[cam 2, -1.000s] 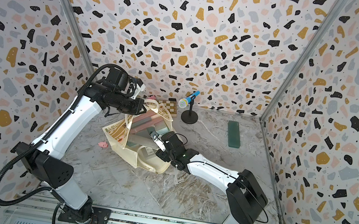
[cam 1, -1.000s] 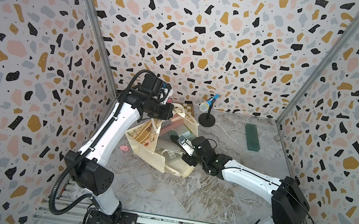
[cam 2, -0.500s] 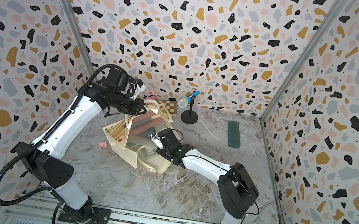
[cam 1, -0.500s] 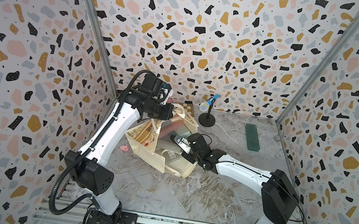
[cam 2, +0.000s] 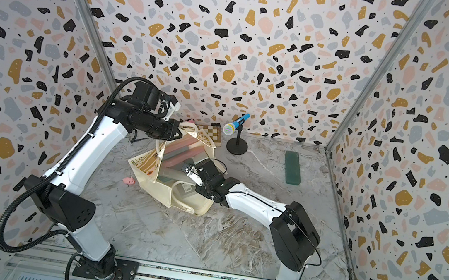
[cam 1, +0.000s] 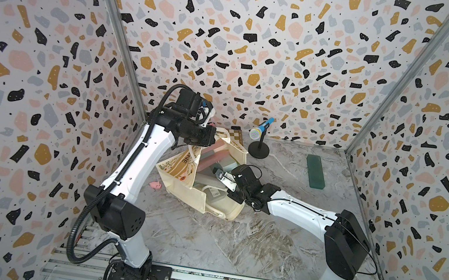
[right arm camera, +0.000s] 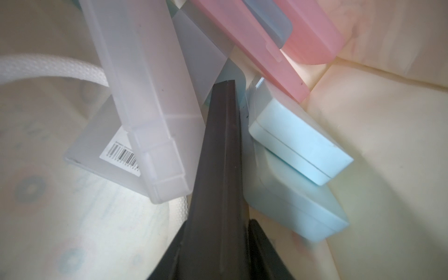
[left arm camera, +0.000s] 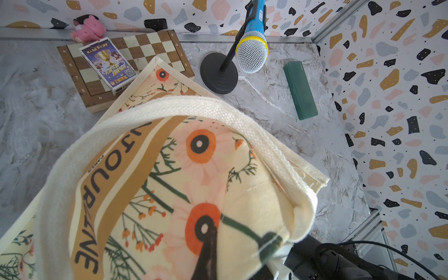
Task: Take out the pencil case from the canvas bag
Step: Pick up the pencil case from the canvas bag.
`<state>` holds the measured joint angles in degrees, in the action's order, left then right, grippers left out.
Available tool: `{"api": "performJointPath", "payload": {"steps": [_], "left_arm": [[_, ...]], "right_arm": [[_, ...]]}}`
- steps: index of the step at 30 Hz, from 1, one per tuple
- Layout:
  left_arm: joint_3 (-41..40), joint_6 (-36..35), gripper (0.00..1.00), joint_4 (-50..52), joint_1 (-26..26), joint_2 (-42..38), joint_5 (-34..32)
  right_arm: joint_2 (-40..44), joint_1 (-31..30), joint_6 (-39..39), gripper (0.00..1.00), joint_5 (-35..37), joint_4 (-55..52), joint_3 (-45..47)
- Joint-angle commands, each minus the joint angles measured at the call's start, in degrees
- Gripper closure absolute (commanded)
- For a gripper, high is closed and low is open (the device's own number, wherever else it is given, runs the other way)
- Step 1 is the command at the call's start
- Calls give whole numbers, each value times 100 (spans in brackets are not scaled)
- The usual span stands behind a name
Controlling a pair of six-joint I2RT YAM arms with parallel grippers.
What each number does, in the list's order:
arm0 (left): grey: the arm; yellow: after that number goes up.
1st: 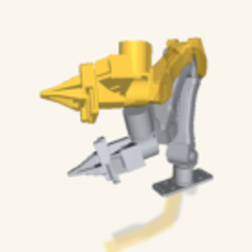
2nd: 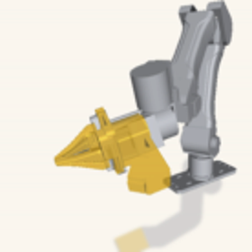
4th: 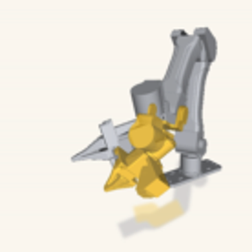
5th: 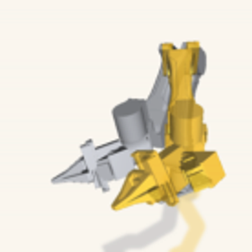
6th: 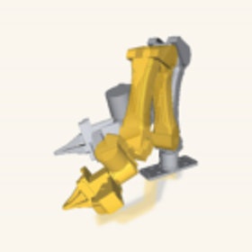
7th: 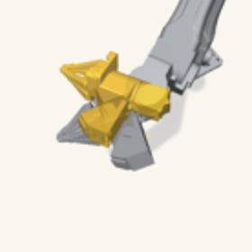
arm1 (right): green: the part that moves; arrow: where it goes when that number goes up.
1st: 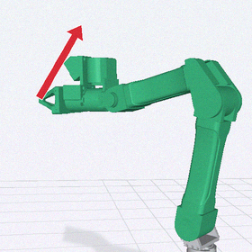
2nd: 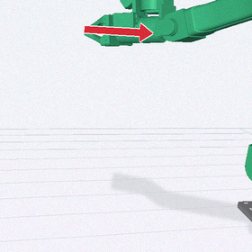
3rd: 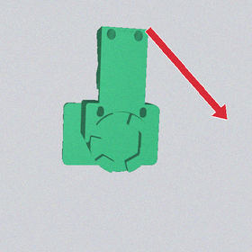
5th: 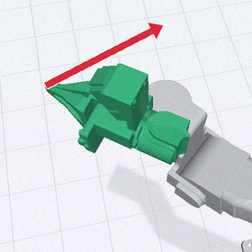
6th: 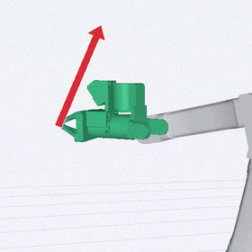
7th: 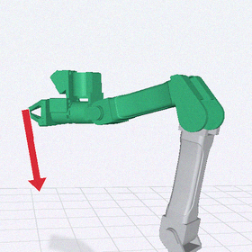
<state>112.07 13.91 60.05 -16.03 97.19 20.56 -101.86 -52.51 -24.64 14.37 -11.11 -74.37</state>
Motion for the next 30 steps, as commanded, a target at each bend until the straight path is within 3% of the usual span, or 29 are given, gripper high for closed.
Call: {"api": "performJointPath", "payload": {"steps": [1, 14, 30], "left_arm": [[247, -25, 100, -100, 39, 67, 107], [263, -82, 100, -37, 43, 169, 53], [227, -117, 100, 4, 61, 160, -157]], "right_arm": [[208, -73, -64, 67, 110, -263, -244], [491, -258, -55, 75, 259, -609, -315], [1352, -834, 938, 78, 927, -895, 136]]}}
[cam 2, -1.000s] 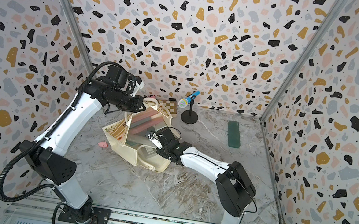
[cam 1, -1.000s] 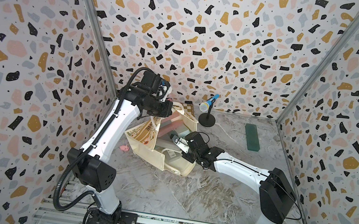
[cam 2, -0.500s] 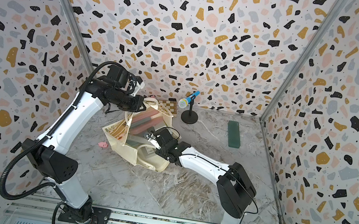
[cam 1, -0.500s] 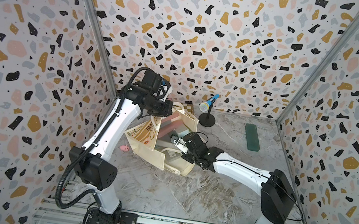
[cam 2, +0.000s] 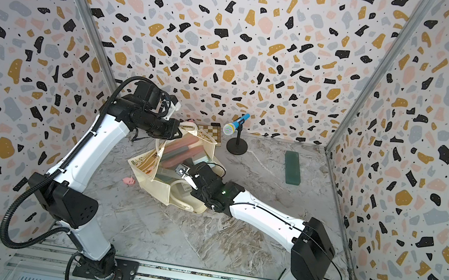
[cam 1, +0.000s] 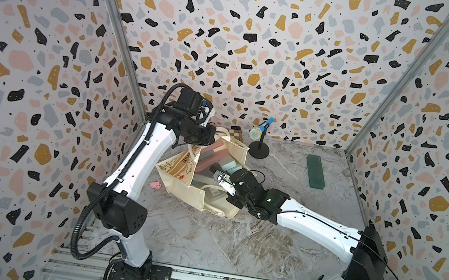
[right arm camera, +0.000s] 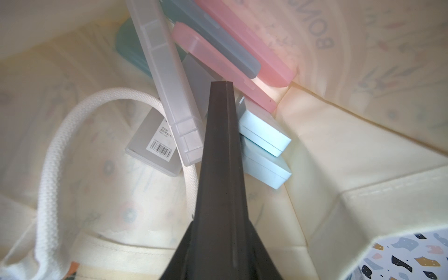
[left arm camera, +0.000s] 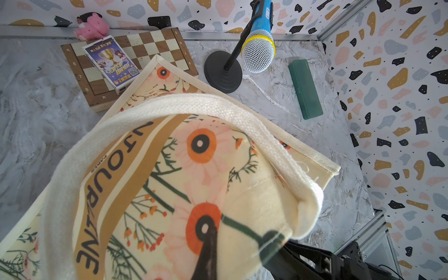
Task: Take out the pencil case from the canvas bag
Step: Pick up the pencil case from the canvas bag, then place the pencil case at the center of the board.
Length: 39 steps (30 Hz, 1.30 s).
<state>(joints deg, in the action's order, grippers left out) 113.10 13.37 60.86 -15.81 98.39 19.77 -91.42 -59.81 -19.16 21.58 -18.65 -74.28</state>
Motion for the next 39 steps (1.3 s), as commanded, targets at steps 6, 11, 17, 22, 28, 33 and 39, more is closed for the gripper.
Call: {"api": "performJointPath", "payload": {"steps": [6, 11, 17, 22, 28, 33, 39], "left_arm": [[125, 24, 100, -58, 40, 22, -128], [142, 211, 100, -78, 42, -43, 114], [-210, 653, 100, -330, 35, -244, 203], [-523, 958, 100, -543, 36, -473, -3], [-640, 1089, 100, -677, 36, -584, -140], [-647, 1114, 100, -674, 39, -582, -324], [-596, 1086, 100, -653, 49, -575, -685]], "right_arm": [[1162, -181, 966, 79, 315, 23, 691], [2254, -180, 1522, 81, -390, 611, 1249], [3371, -174, 2203, 81, -578, 1212, 1948], [3842, -174, 2656, 84, -203, 1230, 2313], [4267, -171, 3047, 85, 377, 1324, 2512], [4584, -174, 3021, 85, 983, 1429, 2539], [4596, 9, 3061, 86, 1975, 1383, 2474]]}}
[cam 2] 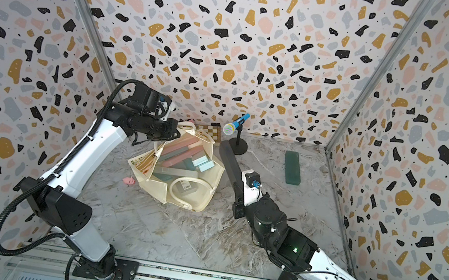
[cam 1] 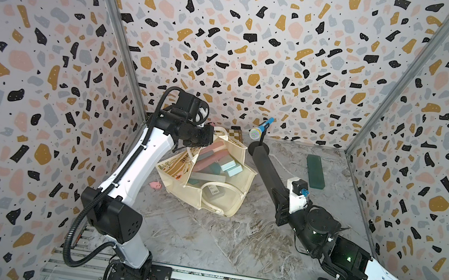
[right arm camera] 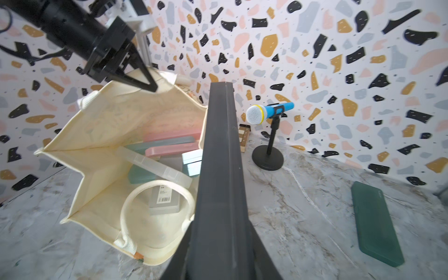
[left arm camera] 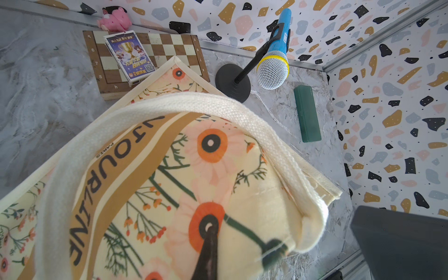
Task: Take out the pencil case from the canvas bag
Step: Place the pencil case at the center of the board.
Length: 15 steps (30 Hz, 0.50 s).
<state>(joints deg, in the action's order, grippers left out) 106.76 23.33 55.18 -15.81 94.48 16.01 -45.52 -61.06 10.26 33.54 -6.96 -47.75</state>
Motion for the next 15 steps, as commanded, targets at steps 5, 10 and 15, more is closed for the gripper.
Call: {"api": "performJointPath", "payload": {"steps": [5, 10, 15], "left_arm": [[166, 328, 100, -230, 45, -72, -248], [426, 444, 100, -276, 47, 44, -195], [377, 418, 100, -295, 47, 19, -273]], "right_arm": [[-494, 1449, 638, 90, 263, -305, -417], [-1126, 2816, 544, 90, -1150, -38, -317], [-1949, 3412, 340, 90, -1595, 386, -327]]}}
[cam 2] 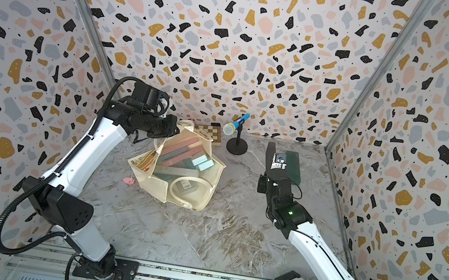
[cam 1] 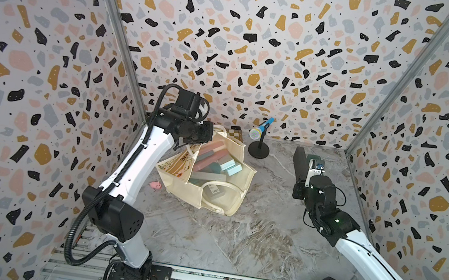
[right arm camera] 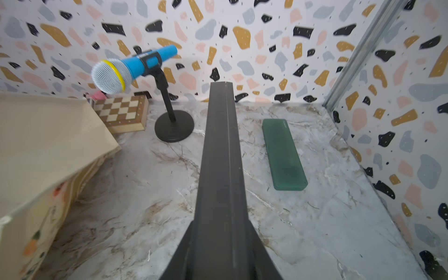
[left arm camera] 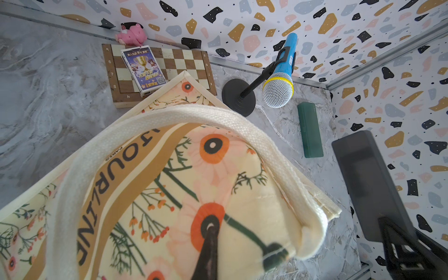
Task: Take out the pencil case from the canvas bag
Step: Place the pencil case at the center of the board.
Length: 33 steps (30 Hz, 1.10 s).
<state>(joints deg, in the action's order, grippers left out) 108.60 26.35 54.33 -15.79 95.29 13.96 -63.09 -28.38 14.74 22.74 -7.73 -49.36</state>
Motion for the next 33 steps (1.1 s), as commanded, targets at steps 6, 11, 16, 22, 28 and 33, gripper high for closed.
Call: {"api": "performJointPath", "payload": {"steps": [6, 11, 16, 22, 28, 33], "left_arm": [[197, -5, 100, -133, 42, -34, -63], [184, -101, 100, -86, 48, -45, -116], [171, -146, 100, -68, 49, -43, -143], [171, -241, 100, -25, 50, -51, -190], [171, -281, 100, -17, 107, -68, -235], [153, -296, 100, -22, 155, -98, -253]], "right_arm": [[-1118, 300, -605, 90, -392, 1005, -230], [-1706, 300, -1006, 90, -52, 1200, -288], [-2150, 304, -1281, 89, 188, 1134, -383], [-2846, 205, -1496, 86, 559, 858, -650], [-3521, 24, -1649, 84, 948, 695, -855], [-3878, -97, -1757, 80, 1100, 703, -890]]}}
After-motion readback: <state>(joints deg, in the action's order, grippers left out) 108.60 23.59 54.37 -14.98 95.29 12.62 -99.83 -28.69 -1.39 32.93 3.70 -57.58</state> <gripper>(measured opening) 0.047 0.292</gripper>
